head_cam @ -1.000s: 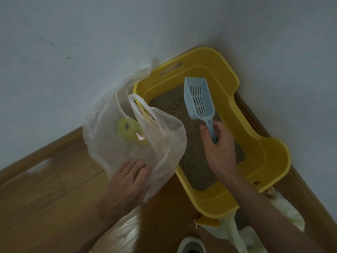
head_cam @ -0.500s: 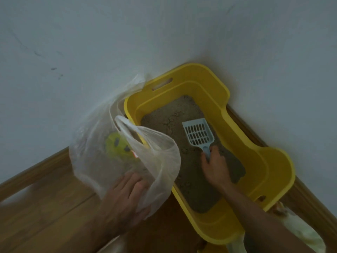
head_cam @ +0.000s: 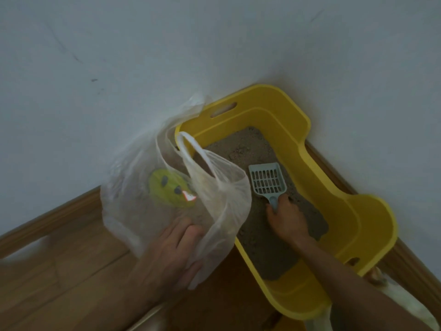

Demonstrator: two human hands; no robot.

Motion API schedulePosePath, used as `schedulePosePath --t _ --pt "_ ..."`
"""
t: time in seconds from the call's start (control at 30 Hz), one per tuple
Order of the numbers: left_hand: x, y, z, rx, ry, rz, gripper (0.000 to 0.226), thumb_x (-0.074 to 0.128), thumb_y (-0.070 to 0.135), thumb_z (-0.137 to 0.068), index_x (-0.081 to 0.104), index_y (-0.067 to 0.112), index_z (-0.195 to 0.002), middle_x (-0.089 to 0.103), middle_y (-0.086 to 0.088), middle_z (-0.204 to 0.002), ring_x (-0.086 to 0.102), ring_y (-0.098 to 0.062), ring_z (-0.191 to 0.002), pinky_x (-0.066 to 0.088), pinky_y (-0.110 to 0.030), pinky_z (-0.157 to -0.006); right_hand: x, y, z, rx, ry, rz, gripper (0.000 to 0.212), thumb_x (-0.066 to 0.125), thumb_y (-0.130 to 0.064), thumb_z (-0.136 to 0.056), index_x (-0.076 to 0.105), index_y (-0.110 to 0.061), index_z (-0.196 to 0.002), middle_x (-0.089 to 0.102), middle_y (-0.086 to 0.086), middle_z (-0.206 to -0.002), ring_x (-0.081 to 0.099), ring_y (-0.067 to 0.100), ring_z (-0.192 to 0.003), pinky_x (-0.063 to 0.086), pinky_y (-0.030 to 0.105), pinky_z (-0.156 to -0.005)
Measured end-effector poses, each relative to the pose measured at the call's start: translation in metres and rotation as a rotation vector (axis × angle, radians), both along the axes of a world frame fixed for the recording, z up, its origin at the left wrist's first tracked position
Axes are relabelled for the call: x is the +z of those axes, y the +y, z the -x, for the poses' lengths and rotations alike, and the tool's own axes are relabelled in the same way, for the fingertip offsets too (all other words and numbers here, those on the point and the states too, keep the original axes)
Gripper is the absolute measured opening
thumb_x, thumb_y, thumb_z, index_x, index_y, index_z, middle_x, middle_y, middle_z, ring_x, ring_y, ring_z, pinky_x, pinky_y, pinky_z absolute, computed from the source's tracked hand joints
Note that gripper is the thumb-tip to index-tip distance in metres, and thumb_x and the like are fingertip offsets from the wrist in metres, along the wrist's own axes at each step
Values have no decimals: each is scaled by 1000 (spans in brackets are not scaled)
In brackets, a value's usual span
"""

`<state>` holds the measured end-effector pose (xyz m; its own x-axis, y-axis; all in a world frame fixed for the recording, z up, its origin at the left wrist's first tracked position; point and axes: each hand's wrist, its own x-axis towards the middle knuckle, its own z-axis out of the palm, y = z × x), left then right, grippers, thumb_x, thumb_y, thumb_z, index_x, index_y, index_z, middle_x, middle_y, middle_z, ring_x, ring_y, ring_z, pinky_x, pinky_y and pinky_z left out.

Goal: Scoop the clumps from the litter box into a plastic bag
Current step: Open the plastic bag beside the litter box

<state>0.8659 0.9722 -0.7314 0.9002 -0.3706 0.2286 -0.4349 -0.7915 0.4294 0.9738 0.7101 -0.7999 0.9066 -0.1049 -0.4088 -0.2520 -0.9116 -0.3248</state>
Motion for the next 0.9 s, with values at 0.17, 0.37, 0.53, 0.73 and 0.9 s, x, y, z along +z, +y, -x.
schedulePosePath --t 0.17,0.37,0.53,0.73,0.9 --pt "1 -5 0 -3 -42 -6 27 56 21 -74 47 13 -99 44 -2 -97 49 -23 -83 41 -28 -72 16 -5 -4 142 67 147 33 43 -48 -97 51 -17 -100 62 6 -97 63 22 -80 58 43 -72" --pt "6 -5 5 13 -135 21 15 55 12 -82 46 13 -93 48 -3 -89 48 -22 -74 41 -27 -64 89 16 -34 312 -42 57 27 41 -39 -101 56 -21 -88 59 -1 -74 56 9 -61 52 26 -57" --pt "5 -7 12 -10 -187 -43 17 56 10 -79 47 11 -94 62 -8 -79 54 -23 -69 42 -27 -63 159 63 -40 233 142 -876 28 40 -25 -103 66 -23 -113 69 5 -105 66 17 -97 55 29 -79" --pt "9 -6 9 -29 -130 -41 19 59 10 -77 47 14 -91 61 -4 -75 56 -22 -65 45 -30 -56 184 78 -26 398 305 -1179 35 60 -20 -89 61 -8 -121 70 6 -111 66 20 -106 54 30 -86" --pt "21 4 5 -67 36 -48 49 76 37 -63 46 17 -98 57 1 -88 57 -19 -76 46 -28 -57 197 67 -19 457 206 -1138 25 65 -7 -81 68 -10 -105 73 8 -96 69 18 -93 54 25 -80"
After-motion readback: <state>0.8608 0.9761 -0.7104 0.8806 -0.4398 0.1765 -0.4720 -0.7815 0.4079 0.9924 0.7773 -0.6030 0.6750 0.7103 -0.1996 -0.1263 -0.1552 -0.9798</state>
